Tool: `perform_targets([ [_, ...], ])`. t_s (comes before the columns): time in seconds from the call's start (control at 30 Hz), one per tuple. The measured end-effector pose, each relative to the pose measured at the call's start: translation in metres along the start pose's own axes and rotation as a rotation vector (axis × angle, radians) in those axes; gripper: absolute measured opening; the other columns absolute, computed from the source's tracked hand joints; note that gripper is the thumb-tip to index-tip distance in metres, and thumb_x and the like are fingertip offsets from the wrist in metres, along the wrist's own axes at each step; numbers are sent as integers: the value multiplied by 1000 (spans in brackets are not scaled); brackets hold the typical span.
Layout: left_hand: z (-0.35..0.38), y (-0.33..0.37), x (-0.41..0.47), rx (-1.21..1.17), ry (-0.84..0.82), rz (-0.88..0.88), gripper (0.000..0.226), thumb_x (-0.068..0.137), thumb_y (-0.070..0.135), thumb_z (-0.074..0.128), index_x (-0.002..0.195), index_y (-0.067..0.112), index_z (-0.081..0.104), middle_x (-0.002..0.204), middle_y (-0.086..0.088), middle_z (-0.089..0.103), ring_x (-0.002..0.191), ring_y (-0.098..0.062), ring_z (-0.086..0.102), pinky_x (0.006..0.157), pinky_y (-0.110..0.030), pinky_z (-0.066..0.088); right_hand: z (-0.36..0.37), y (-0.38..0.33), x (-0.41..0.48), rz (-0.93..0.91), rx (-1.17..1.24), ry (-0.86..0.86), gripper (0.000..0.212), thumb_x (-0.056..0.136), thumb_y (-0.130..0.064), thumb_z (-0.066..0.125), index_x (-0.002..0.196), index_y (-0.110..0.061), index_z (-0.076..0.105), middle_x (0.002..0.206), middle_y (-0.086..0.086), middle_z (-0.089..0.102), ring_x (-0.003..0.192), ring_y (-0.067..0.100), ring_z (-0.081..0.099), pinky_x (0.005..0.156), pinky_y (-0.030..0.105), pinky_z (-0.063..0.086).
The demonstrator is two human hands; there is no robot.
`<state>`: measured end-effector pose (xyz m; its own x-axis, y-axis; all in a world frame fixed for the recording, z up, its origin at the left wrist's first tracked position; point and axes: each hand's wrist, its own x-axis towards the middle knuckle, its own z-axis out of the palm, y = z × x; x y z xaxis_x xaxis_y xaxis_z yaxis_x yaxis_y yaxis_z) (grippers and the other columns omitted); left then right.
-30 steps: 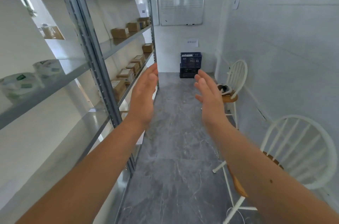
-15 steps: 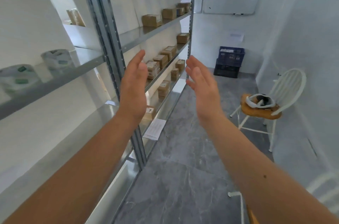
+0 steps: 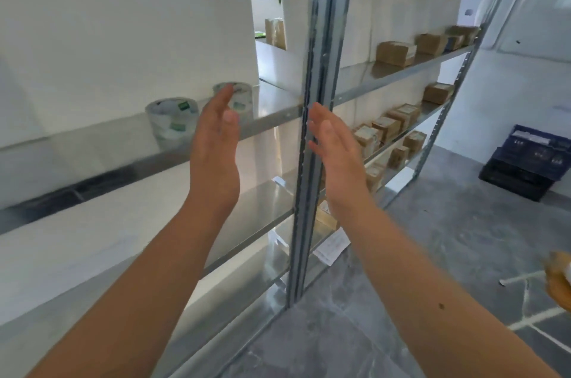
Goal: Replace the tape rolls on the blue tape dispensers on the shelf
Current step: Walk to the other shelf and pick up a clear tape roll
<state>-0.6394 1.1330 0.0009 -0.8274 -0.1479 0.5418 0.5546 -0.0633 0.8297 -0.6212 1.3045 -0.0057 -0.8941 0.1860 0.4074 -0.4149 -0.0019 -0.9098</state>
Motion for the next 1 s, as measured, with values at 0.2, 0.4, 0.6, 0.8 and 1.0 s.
perform_targets([
  [0.2,-50,-6,35,106,106,-2,46,93,66,44,133,47,55,143,23,57,139,-2,49,120,-44,37,58,15,41,15,58,-134,44,85,-65,51,123,-47,63,140,-15,63,136,10,55,119,47,40],
  [0.4,-88,-7,47,261,160,-37,59,94,67,44,144,40,53,148,24,55,138,5,47,120,-38,36,104,30,62,54,160,-248,48,90,-61,52,132,-39,63,144,-13,62,136,9,55,118,46,41],
  [0.6,-96,-1,43,351,250,-69,60,95,65,43,147,37,52,152,20,53,137,11,44,112,-14,36,120,35,75,111,263,-371,34,98,-48,48,130,-46,56,151,-10,55,137,8,53,117,42,43],
  [0.8,-86,9,66,738,118,-170,43,106,50,44,138,31,64,131,23,63,110,20,55,83,8,32,112,37,94,163,358,-374,30,99,-44,52,126,-44,64,145,-13,61,131,6,59,112,36,47],
  [1.0,-56,6,119,1284,-42,-196,40,97,50,52,105,20,76,106,5,75,96,-17,66,80,-33,51,101,33,114,186,380,-441,23,107,-37,48,118,-48,66,147,-14,59,133,5,56,113,34,45],
])
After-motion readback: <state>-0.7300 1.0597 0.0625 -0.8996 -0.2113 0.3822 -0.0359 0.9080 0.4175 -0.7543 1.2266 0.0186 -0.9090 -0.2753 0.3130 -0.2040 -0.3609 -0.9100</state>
